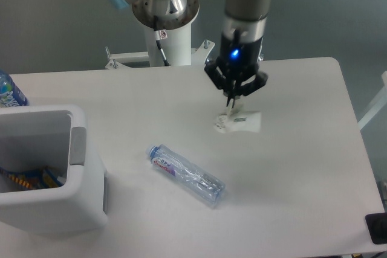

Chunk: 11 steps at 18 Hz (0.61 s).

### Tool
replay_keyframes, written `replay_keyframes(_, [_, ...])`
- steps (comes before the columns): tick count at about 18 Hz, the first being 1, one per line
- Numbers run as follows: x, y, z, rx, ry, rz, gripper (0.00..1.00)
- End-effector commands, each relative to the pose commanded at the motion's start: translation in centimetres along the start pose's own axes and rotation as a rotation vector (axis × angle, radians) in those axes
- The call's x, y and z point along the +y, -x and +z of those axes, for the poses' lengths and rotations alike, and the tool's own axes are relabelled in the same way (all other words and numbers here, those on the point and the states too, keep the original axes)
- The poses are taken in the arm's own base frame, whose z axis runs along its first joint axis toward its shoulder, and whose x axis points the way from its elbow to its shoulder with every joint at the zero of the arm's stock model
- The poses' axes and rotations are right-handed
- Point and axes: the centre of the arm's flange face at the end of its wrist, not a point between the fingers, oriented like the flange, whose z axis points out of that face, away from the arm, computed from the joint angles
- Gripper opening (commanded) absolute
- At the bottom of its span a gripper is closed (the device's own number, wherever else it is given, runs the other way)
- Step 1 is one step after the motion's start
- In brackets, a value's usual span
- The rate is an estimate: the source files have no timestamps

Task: Place the trash in the trash can
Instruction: 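Lift the tissue up off the table, then carry the tissue over the white bin and open the gripper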

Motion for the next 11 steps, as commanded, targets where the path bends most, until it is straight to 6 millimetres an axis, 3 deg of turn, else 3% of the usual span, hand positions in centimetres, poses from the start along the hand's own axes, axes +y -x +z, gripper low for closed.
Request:
replay_keyframes(5, [-3.1, -1.1, -1.5, 0.016, -0.064, -0.259, 0.0])
replay_keyframes(7, [-5.0, -4.1, -0.7, 0.041, -0.086, -0.293, 0.0])
replay_keyframes(11, [-6.6, -8.1, -0.4, 0.077, -0.104, -0.394, 0.0])
